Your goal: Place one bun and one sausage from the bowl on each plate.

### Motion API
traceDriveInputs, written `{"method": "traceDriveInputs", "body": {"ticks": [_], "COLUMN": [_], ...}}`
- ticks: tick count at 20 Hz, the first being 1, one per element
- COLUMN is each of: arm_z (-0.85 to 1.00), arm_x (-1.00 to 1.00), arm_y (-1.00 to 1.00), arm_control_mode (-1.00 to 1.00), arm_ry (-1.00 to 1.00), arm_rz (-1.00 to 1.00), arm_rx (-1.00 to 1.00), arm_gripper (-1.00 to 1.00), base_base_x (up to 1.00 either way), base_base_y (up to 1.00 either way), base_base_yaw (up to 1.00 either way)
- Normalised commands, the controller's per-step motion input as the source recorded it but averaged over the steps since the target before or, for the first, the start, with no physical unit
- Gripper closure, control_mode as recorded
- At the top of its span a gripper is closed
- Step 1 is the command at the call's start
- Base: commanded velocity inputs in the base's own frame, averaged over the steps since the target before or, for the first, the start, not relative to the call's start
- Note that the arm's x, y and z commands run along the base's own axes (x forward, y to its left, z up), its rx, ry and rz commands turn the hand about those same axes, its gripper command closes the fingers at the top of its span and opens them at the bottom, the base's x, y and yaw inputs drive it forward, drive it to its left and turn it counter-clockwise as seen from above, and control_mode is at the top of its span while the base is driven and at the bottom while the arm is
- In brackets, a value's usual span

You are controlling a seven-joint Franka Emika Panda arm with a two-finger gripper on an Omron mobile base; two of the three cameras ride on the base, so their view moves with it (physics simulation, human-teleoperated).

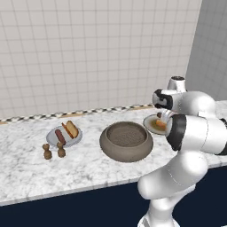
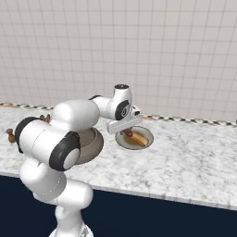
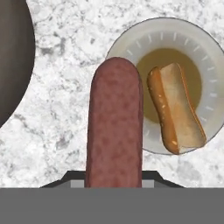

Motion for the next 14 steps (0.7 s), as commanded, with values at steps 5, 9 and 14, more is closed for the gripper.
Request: {"method": "traceDriveInputs", "body": {"ticks": [5, 9, 14], "arm_z": [-0.53, -0.58, -0.53], "arm_x": [0.31, 0.16, 0.00], "arm_y": [0.03, 0.04, 0.00], "arm_control_mode": [-1.00, -1.00, -1.00], "arm_ry": [0.00, 0.00, 0.00], "arm_rz": [-0.05, -0.12, -0.11], "arm_rx": [0.00, 0.00, 0.00], "arm_gripper": [1.00, 1.00, 1.00], "base_base_x": [0.00, 0.00, 0.00], "base_base_y": [0.00, 0.00, 0.00], "base_base_yaw": [0.00, 0.00, 0.00]}}
